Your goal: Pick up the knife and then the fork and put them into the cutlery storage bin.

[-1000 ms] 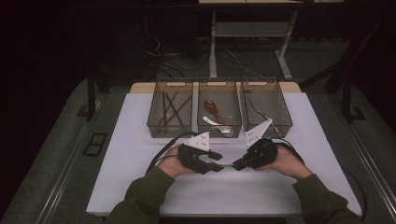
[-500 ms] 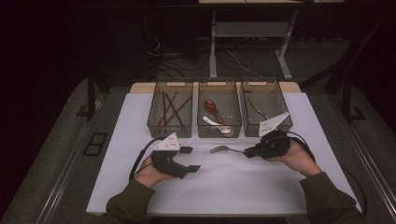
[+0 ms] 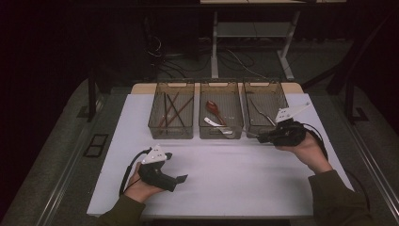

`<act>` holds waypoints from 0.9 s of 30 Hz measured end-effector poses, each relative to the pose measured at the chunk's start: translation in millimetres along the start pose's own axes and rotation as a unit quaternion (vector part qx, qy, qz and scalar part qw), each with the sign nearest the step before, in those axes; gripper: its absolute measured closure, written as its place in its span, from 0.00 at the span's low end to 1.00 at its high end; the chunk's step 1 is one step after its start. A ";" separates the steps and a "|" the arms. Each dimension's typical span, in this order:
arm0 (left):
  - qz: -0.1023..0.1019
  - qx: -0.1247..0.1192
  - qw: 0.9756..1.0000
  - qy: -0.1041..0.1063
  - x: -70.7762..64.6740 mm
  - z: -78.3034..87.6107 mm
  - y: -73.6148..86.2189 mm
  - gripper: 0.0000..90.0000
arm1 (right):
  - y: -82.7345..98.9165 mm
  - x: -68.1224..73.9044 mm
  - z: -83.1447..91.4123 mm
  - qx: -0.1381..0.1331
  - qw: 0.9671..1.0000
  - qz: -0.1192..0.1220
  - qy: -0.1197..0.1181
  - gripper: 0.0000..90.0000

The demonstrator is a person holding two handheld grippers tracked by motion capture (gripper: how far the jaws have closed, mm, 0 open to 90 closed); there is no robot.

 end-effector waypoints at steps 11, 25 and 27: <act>-0.006 0.007 1.000 -0.010 0.4 -2.4 3.2 0.00 | -10.8 -41.4 19.5 -0.032 0.996 -0.048 0.065 0.96; -0.013 0.003 1.000 0.001 -2.2 -3.1 2.7 0.00 | -4.9 -109.8 25.5 -0.029 0.974 -0.142 0.176 0.96; -0.017 0.004 1.000 0.004 -3.1 -3.2 3.0 0.00 | -3.0 -116.6 21.8 -0.026 0.971 -0.151 0.186 0.96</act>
Point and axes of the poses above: each handheld gripper's, and its own axes: z roughly backward along the jaws, y roughly out of its underside, x roughly to its left, the point moved 9 cm from there along -z, roughly forward along the jaws, and after that the axes turned 3 degrees about z, right-handed, at the moved point
